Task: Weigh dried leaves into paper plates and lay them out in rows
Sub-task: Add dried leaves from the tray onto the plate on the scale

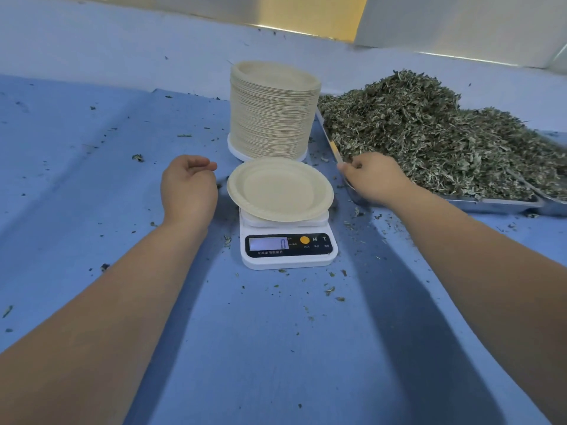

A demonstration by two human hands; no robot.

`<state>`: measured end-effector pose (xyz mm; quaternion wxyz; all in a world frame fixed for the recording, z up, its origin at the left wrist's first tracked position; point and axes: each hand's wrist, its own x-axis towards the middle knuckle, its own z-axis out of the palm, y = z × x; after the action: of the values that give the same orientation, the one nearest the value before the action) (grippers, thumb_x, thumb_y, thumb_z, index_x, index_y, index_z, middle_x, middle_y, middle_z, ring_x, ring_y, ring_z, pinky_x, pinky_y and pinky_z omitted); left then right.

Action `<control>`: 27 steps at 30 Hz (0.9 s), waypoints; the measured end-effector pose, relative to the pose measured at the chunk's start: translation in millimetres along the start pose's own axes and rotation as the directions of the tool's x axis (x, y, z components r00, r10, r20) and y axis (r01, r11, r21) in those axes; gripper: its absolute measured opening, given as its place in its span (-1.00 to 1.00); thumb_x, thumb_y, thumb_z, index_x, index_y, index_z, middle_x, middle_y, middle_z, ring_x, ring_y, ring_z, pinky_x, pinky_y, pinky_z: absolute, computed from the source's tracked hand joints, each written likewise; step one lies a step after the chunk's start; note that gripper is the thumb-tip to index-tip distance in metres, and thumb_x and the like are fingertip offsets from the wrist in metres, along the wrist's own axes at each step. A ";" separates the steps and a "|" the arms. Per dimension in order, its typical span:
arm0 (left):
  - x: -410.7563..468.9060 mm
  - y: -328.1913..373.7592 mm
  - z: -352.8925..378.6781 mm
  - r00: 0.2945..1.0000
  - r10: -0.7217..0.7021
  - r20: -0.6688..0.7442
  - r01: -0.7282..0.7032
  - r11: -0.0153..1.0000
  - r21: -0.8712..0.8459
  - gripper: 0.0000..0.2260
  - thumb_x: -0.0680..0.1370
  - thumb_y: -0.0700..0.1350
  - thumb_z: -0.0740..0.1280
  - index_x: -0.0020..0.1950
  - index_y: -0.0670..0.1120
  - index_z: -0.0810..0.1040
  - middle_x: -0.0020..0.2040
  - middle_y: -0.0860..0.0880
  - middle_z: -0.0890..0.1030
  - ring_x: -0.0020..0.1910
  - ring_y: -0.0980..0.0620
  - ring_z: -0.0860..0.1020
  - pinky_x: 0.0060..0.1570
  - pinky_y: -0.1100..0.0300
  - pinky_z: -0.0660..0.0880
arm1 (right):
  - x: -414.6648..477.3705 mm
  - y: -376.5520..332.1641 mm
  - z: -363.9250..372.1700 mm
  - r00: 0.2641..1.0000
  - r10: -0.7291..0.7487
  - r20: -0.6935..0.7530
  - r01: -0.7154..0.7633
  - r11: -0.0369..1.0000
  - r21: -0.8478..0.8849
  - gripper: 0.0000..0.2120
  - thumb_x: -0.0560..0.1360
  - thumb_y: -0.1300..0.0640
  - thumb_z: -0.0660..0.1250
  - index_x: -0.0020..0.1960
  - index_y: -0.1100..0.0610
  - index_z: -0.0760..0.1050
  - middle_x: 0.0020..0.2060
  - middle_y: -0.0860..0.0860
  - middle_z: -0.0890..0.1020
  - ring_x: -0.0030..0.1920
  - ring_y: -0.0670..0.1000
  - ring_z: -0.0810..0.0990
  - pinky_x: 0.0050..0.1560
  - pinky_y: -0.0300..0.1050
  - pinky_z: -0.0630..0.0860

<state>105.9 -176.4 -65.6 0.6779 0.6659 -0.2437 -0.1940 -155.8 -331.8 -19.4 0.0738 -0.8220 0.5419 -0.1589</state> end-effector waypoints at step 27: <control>-5.7 2.1 0.7 0.999 0.026 0.028 -0.026 1.000 0.016 -0.72 0.51 -0.28 0.18 -0.06 0.06 0.56 -0.08 0.16 0.71 0.00 0.18 0.64 -0.06 0.24 0.52 | -1.3 -0.8 -23.6 0.914 0.085 -0.396 -0.028 0.989 0.148 -0.65 0.64 0.00 0.27 -0.27 0.15 0.41 -0.50 0.00 0.41 -0.52 -0.01 0.32 -0.35 0.04 0.37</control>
<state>100.7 -173.5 -63.9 0.6716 0.6653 -0.2632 -0.1923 -163.6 -329.1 2.7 0.0228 -0.7488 0.5566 -0.3592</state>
